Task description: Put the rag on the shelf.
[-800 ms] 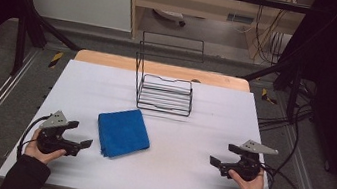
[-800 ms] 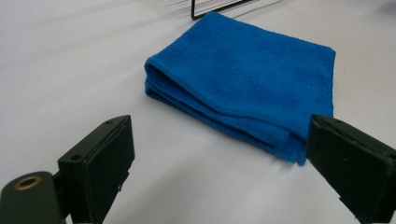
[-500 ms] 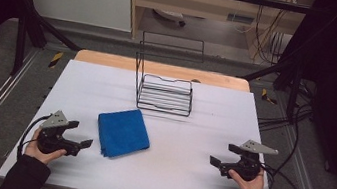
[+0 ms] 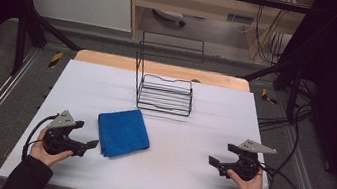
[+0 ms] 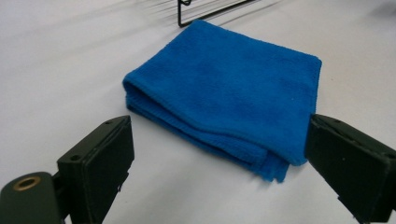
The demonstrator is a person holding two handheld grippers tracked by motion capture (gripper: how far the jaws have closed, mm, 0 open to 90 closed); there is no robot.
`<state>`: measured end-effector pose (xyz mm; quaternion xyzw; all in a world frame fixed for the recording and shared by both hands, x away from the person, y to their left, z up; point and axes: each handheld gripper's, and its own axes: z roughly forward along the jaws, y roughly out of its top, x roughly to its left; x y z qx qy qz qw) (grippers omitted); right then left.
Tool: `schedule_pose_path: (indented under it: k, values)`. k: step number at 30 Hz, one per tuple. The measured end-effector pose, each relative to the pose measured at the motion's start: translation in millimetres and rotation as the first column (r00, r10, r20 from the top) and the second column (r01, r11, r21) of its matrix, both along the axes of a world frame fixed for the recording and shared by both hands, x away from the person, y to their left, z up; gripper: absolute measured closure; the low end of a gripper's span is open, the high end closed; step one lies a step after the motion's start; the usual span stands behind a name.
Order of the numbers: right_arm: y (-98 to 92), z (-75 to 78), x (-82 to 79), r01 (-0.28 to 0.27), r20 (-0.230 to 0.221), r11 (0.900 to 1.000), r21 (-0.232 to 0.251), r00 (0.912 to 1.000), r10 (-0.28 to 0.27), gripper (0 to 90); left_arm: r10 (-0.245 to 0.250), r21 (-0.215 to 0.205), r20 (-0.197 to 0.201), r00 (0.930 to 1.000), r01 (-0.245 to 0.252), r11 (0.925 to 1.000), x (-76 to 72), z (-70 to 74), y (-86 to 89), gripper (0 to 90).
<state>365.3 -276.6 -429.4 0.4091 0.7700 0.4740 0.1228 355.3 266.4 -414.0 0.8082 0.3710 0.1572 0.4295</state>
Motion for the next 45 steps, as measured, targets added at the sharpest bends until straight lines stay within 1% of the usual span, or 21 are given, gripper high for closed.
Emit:
schedule_pose_path:
  k: [4, 6, 7, 10, 11, 12, 14, 15, 16, 17, 19, 20, 21, 25, 26, 30, 34, 37, 40, 43, 45]
  values:
    - [1.1, -0.1, -0.4, 0.004, -0.004, 1.000, -0.003, 1.0000, -0.004, 0.9, -0.014, 0.013, -0.005, 0.9999, 0.014, 0.9998, 0.7, 3.5, -11.0, 11.4]
    - [1.5, -0.3, -0.1, 0.002, -0.005, 1.000, -0.006, 1.0000, -0.003, 0.9, -0.033, 0.031, -0.016, 0.9993, 0.033, 0.9990, 2.3, 6.3, -25.9, 12.5]
    - [1.6, -0.4, -0.2, 0.003, -0.005, 1.000, -0.006, 1.0000, -0.003, 0.9, -0.033, 0.031, -0.016, 0.9993, 0.033, 0.9990, 2.3, 6.3, -25.9, 13.3]
    - [1.6, -0.5, 0.0, 0.001, -0.003, 1.000, -0.006, 1.0000, -0.001, 0.9, -0.057, 0.056, -0.024, 0.9981, 0.058, 0.9967, 4.1, 8.8, -43.8, 15.8]
    - [1.6, -0.5, 0.1, 0.001, -0.004, 1.000, -0.007, 1.0000, -0.001, 0.9, -0.072, 0.080, -0.026, 0.9971, 0.074, 0.9941, 5.4, 10.0, -56.4, 17.3]
    - [1.6, -0.5, 0.1, 0.002, -0.003, 1.000, -0.008, 1.0000, -0.002, 0.9, -0.072, 0.080, -0.026, 0.9971, 0.074, 0.9941, 5.4, 10.0, -56.4, 18.4]
    - [1.7, -0.5, 0.2, 0.002, -0.004, 1.000, -0.007, 1.0000, -0.002, 0.9, -0.090, 0.099, -0.025, 0.9956, 0.093, 0.9908, 7.0, 11.0, -68.5, 21.5]
    - [1.7, -0.5, 0.1, 0.002, -0.004, 1.000, -0.008, 1.0000, -0.002, 0.9, -0.113, 0.105, -0.028, 0.9932, 0.115, 0.9878, 8.4, 11.9, -80.0, 23.4]
    - [1.7, -0.5, 0.1, 0.001, -0.005, 1.000, -0.009, 1.0000, -0.001, 0.9, -0.113, 0.105, -0.028, 0.9932, 0.115, 0.9878, 8.4, 11.9, -80.0, 25.0]
    - [1.7, -0.6, 0.2, 0.000, -0.005, 1.000, -0.010, 1.0000, 0.000, 0.9, -0.129, 0.114, -0.033, 0.9911, 0.132, 0.9846, 9.7, 11.9, -91.2, 26.7]
    - [1.7, -0.6, 0.2, 0.000, -0.006, 1.000, -0.010, 1.0000, -0.001, 0.9, -0.138, 0.122, -0.034, 0.9898, 0.141, 0.9824, 10.4, 11.5, -96.6, 28.2]
    - [1.8, -0.7, 0.3, -0.001, -0.006, 1.000, -0.011, 1.0000, 0.001, 0.9, -0.152, 0.137, -0.042, 0.9875, 0.157, 0.9781, 12.0, 9.6, -107.1, 32.5]
    - [1.8, -0.7, 0.3, -0.001, -0.006, 1.000, -0.011, 1.0000, 0.001, 0.9, -0.152, 0.137, -0.042, 0.9875, 0.157, 0.9781, 12.0, 9.6, -107.1, 34.2]
    - [2.1, -0.8, 0.5, -0.002, -0.007, 1.000, -0.010, 1.0000, 0.002, 1.0, -0.175, 0.152, -0.075, 0.9817, 0.184, 0.9710, 17.8, 1.6, -124.1, 42.1]
    - [2.1, -0.9, 0.5, -0.003, -0.009, 1.000, -0.011, 1.0000, 0.003, 1.0, -0.178, 0.163, -0.094, 0.9795, 0.192, 0.9678, 21.7, -3.5, -130.5, 43.1]
    - [2.6, -1.4, 0.9, -0.006, -0.007, 1.000, -0.013, 1.0000, 0.006, 1.0, -0.185, 0.171, -0.115, 0.9760, 0.203, 0.9642, 26.2, -10.4, -138.2, 49.6]
    - [2.7, -1.3, 1.0, -0.005, -0.009, 1.000, -0.012, 0.9999, 0.005, 1.1, -0.186, 0.192, -0.122, 0.9750, 0.207, 0.9594, 29.6, -17.7, -146.0, 54.4]
    - [2.7, -1.4, 1.1, -0.007, -0.008, 1.000, -0.012, 0.9999, 0.007, 1.1, -0.179, 0.215, -0.116, 0.9770, 0.200, 0.9560, 31.3, -23.0, -150.7, 56.0]
    - [2.9, -1.5, 1.2, -0.008, -0.008, 1.000, -0.012, 0.9999, 0.008, 1.1, -0.170, 0.232, -0.099, 0.9804, 0.189, 0.9540, 32.7, -26.9, -153.7, 60.5]
    - [2.8, -1.5, 1.3, -0.008, -0.007, 1.000, -0.011, 0.9999, 0.008, 1.2, -0.161, 0.218, -0.096, 0.9823, 0.179, 0.9595, 36.3, -28.6, -152.8, 63.4]
    - [2.9, -1.5, 1.3, -0.009, -0.008, 1.000, -0.011, 0.9999, 0.009, 1.2, -0.163, 0.220, -0.094, 0.9820, 0.181, 0.9586, 37.0, -28.9, -152.7, 64.3]
